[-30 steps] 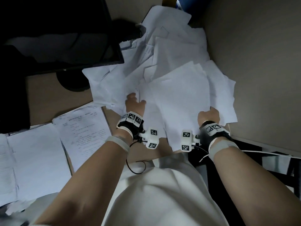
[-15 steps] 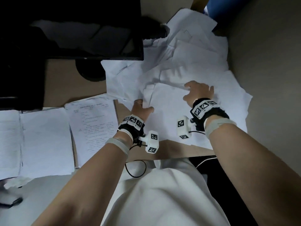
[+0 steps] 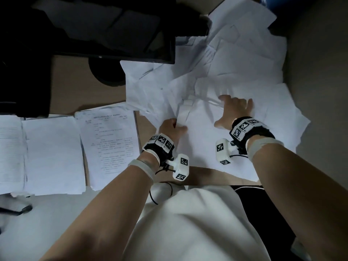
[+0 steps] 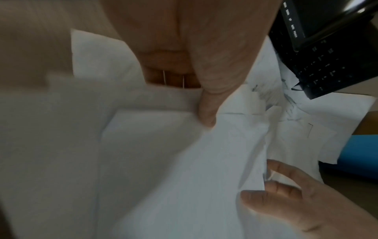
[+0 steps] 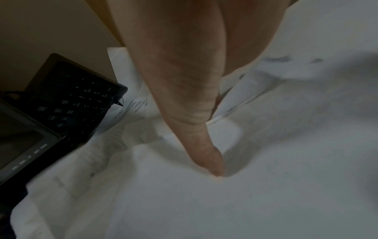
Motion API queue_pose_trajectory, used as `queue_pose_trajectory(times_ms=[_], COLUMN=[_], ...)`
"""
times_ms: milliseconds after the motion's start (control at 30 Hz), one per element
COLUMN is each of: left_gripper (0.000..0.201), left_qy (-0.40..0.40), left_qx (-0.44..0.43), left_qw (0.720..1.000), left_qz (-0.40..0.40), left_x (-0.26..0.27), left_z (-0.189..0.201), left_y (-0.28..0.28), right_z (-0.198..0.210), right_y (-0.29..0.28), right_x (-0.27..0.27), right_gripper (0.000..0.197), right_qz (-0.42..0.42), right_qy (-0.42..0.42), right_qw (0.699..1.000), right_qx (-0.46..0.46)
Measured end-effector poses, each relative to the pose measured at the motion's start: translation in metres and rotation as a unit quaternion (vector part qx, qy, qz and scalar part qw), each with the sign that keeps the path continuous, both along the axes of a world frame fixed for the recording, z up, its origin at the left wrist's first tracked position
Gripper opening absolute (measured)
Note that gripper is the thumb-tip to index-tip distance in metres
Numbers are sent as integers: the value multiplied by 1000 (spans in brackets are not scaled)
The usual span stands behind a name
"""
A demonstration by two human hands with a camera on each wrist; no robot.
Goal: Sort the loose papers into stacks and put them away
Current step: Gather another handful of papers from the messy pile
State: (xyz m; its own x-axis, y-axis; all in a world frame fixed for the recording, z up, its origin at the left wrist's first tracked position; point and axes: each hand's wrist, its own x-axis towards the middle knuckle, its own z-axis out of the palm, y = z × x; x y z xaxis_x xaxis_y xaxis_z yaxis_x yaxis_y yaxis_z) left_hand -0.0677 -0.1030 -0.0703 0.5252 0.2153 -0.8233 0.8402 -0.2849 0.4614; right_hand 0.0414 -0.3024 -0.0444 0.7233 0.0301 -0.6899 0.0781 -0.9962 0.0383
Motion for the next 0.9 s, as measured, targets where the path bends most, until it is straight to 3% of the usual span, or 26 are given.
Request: queue_pose_trajectory(times_ms=[167,267,400,467,567,700,800,900], left_gripper=[25,30,40,53,63,60,71,53], left_qy=[-75,-111,-131,-131,-103,-54,-26,-55], left_qx=[63,74,73,105,162,115,125,135], left_qw=[995,991,987,981,977,990,992,989], left_qz=[13,9,57,98,89,58,26,17], left_x=[26,43,61,61,50,33,23,19], left_z=[9,16,20,21,24,20,17,16], left_y=[13,17,10,7,-1,-18,-27,-25], right_z=[1,0,1,2,0,-2,-5,-7], right_y=[-3,-9,-25,-38,-59,-63,-56,-49], right_x=[-11,-17,-36,-50,-70,-86,-83,-80], right_gripper=[88,72,66,67,67,93,101,86], right_qz=[-10,-127,-294,-389,-506,-550,-590,-610], right_qy=[34,66,28,-15,-73,-53,-44,-38], right_qw=[999,985,939,906,849,830,784,750], right_qx=[-13,98,176,167,130,71,188,254])
